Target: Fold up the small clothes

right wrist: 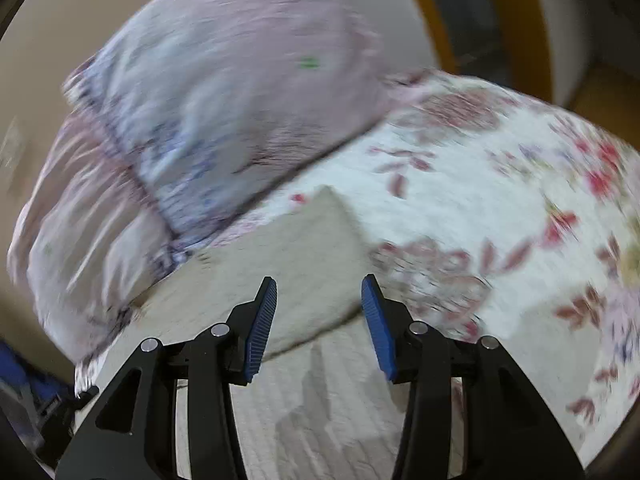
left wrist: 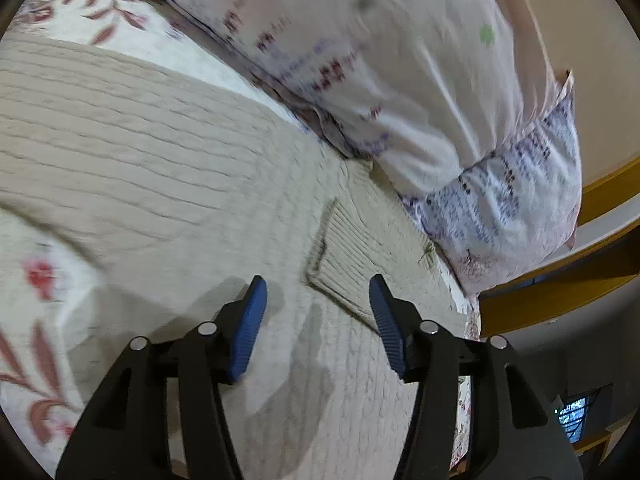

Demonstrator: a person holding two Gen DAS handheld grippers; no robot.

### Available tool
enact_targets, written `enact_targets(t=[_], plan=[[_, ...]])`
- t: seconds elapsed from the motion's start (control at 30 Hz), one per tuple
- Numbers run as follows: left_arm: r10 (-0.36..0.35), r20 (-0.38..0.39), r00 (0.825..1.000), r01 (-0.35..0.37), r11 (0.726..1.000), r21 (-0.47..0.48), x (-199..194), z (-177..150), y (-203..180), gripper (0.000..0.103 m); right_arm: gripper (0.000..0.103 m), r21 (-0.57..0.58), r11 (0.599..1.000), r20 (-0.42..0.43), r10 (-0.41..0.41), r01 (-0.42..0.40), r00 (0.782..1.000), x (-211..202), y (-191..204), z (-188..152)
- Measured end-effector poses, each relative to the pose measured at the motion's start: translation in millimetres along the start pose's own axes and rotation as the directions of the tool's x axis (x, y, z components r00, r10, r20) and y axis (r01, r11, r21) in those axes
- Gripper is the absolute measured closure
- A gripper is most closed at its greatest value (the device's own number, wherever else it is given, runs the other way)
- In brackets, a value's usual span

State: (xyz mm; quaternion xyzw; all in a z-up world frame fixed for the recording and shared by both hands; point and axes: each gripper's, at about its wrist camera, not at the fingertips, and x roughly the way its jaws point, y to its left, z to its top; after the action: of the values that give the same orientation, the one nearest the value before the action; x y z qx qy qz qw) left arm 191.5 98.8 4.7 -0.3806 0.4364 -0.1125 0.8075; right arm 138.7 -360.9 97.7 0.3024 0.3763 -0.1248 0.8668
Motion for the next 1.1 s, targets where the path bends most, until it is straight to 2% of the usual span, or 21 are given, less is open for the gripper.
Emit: enact_targets(t=[0.1,0.2,0.23,0.3,0.33,0.37,0.43,0.5,0.7,0.9,0.97,1.0,1.03,1.1], plan=[[0.008,0.045,0.999,-0.009,1.000,0.003,-29,1,16,0.039,0.057,-0.056,0.996,-0.112,0.059,-0.065,0.992,23,19,-7],[0.050,0.099,0.994,-0.051,0.999,0.001,-58,1,33,0.031,0.057,-0.118,0.988,-0.197,0.072,-0.096,0.978,46,42,-21],[0.081,0.130,0.988,-0.081,0.997,-0.005,-72,1,42,0.029,0.055,-0.133,0.986,-0.213,0.071,-0.101,0.974,50,48,-25],[0.132,0.174,0.976,-0.131,0.991,-0.017,-91,1,57,0.027,0.044,-0.169,0.980,-0.263,0.059,-0.106,0.963,63,60,-35],[0.170,0.193,0.966,-0.165,0.985,-0.043,-103,3,69,0.027,0.039,-0.189,0.977,-0.287,0.040,-0.097,0.957,70,65,-38],[0.188,0.201,0.961,-0.179,0.982,-0.066,-110,4,78,0.027,0.039,-0.224,0.971,-0.312,0.008,-0.082,0.950,78,70,-44],[0.220,0.207,0.953,-0.199,0.973,-0.120,-122,6,98,0.027,0.037,-0.265,0.962,-0.287,-0.016,-0.063,0.958,77,77,-50],[0.257,0.206,0.944,-0.225,0.960,-0.169,-129,9,115,0.027,0.035,-0.245,0.965,-0.298,0.012,-0.088,0.954,75,76,-51],[0.201,0.252,0.946,-0.110,0.937,-0.333,-141,23,148,0.033,0.035,-0.188,0.975,-0.314,0.054,-0.118,0.948,72,65,-51],[0.189,0.268,0.945,-0.070,0.915,-0.398,-136,38,164,0.061,0.035,-0.180,0.975,-0.317,0.068,-0.130,0.946,72,63,-54],[0.179,0.266,0.947,-0.054,0.907,-0.418,-136,41,172,0.076,0.035,-0.174,0.976,-0.316,0.073,-0.133,0.946,72,63,-54],[0.170,0.265,0.949,-0.043,0.904,-0.425,-134,43,175,0.080,0.035,-0.174,0.976,-0.316,0.074,-0.135,0.946,72,63,-54],[0.166,0.263,0.951,-0.038,0.901,-0.432,-133,45,177,0.090,0.035,-0.172,0.975,-0.316,0.079,-0.139,0.946,72,63,-53],[0.154,0.271,0.950,-0.025,0.904,-0.427,-132,47,178,0.094,0.035,-0.172,0.975,-0.314,0.084,-0.143,0.946,72,63,-53]])
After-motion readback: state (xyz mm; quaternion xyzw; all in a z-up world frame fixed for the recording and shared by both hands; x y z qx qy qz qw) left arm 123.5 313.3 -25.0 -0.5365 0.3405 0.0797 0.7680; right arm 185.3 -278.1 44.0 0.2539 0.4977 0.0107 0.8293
